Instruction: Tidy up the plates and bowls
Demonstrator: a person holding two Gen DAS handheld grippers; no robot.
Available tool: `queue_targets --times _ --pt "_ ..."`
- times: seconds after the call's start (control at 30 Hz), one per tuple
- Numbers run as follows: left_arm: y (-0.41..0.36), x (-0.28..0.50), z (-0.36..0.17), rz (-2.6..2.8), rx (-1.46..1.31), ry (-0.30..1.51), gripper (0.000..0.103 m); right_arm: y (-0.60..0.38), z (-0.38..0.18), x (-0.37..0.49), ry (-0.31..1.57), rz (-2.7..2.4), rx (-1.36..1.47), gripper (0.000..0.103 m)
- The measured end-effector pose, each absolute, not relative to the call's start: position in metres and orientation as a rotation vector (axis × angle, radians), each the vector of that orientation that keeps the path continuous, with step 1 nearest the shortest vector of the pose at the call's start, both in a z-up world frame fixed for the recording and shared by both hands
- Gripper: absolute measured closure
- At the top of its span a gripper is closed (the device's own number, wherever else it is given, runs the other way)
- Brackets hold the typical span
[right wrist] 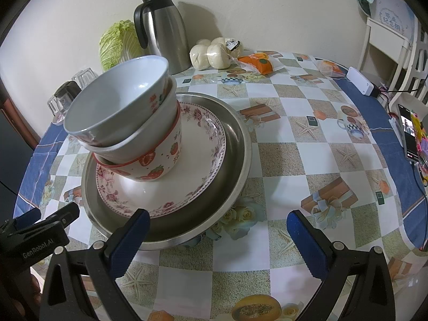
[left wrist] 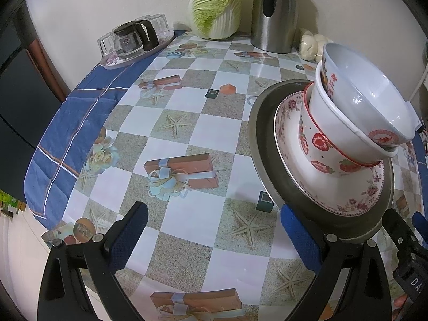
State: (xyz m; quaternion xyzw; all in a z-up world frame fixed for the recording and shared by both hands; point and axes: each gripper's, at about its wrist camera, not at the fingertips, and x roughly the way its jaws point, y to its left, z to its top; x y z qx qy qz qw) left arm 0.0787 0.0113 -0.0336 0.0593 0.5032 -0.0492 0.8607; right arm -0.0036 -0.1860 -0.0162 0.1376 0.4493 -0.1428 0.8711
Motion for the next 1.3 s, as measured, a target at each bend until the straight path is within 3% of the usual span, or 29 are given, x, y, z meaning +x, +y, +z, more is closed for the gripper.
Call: queue_targets --times 1.3 --pt "0.0111 0.0783 -0.0327 -0.113 0.124 1.058 0.004 -0.1851 -0.0180 -0.0023 0.945 -0.297 0.288 0.000"
